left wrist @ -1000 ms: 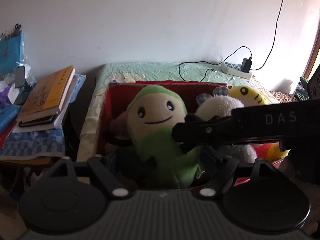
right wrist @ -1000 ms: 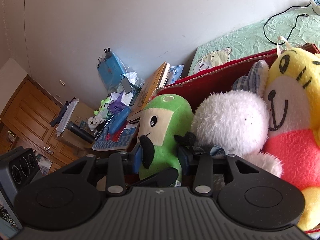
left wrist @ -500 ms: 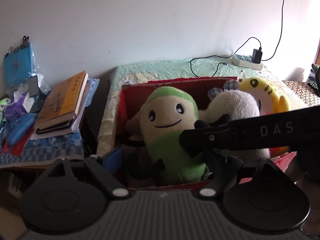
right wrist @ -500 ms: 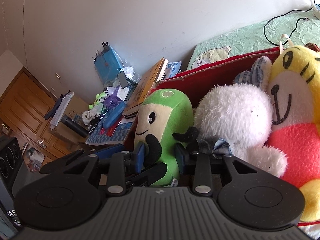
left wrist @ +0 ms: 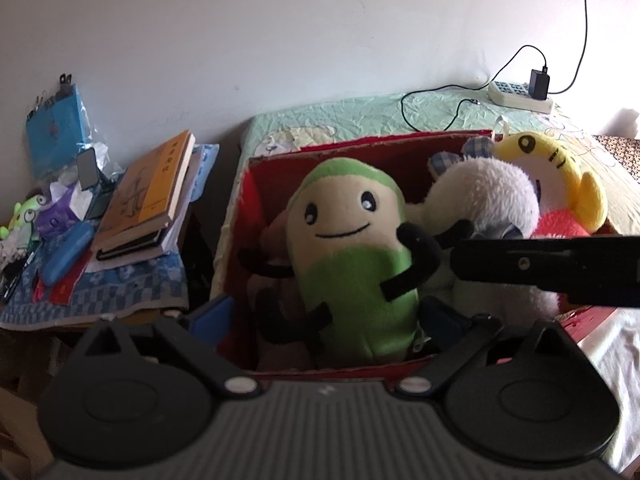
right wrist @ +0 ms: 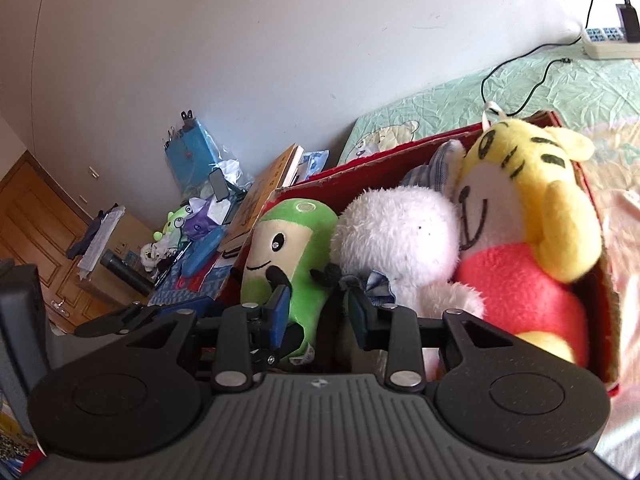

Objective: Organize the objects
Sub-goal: 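Lower the green doll into the box beside the white bunny, then open the right gripper and withdraw it up from the box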

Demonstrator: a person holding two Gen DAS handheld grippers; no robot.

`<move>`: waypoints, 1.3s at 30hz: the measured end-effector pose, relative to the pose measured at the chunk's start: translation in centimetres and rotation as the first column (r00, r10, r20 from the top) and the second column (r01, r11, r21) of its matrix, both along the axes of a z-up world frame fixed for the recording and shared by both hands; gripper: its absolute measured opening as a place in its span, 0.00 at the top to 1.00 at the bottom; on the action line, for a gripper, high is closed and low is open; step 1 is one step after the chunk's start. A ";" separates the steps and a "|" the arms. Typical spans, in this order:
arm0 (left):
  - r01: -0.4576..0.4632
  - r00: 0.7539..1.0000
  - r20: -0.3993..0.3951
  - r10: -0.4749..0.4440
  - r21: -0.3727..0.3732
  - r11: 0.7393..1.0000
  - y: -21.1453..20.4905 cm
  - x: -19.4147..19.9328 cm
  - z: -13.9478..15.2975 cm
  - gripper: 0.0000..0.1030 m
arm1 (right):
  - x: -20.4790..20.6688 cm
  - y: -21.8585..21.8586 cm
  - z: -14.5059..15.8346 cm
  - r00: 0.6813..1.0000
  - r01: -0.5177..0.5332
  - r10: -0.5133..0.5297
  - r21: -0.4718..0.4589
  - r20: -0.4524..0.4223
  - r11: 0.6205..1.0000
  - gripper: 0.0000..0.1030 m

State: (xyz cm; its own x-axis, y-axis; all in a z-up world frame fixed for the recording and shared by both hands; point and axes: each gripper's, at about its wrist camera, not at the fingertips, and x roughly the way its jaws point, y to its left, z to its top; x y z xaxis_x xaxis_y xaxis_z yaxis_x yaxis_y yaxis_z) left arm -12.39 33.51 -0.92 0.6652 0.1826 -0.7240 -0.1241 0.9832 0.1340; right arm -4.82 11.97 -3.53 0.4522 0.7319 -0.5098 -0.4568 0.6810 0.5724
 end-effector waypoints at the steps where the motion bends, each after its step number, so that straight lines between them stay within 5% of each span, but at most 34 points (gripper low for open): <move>1: -0.005 1.000 -0.010 0.005 0.003 1.000 -0.1 0.1 -0.1 0.04 | -0.2 -0.1 0.1 1.000 0.000 0.001 -0.005 0.011 1.000 0.67; 10: -0.096 0.995 -0.036 0.098 0.043 0.994 -1.6 -0.5 0.5 0.05 | -0.5 -1.8 0.5 0.999 0.004 -0.004 0.011 0.042 1.000 0.66; 19: -0.152 0.987 -0.044 0.155 0.069 0.986 -5.8 -1.2 1.9 0.05 | -0.9 -4.7 1.5 0.993 0.017 -0.003 -0.118 0.116 0.993 0.66; 31: -0.118 0.992 -0.031 0.119 0.016 0.993 -14.8 -2.0 1.7 0.04 | -1.6 -12.5 1.3 0.991 0.075 -0.053 -0.188 0.119 0.979 0.66; 39: -0.063 0.990 -0.125 0.057 -0.045 0.997 -20.7 -0.4 -0.9 0.03 | -1.9 -18.3 0.0 0.982 0.177 -0.151 -0.291 0.109 0.940 0.66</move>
State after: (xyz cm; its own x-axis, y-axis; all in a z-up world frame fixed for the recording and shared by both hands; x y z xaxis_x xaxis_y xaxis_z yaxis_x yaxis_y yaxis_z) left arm -12.84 12.83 -1.83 0.5587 0.1826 -0.8090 -0.1689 0.9801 0.1045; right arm -6.72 -6.38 -3.49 0.6037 0.4643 -0.6480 -0.3619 0.8839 0.2962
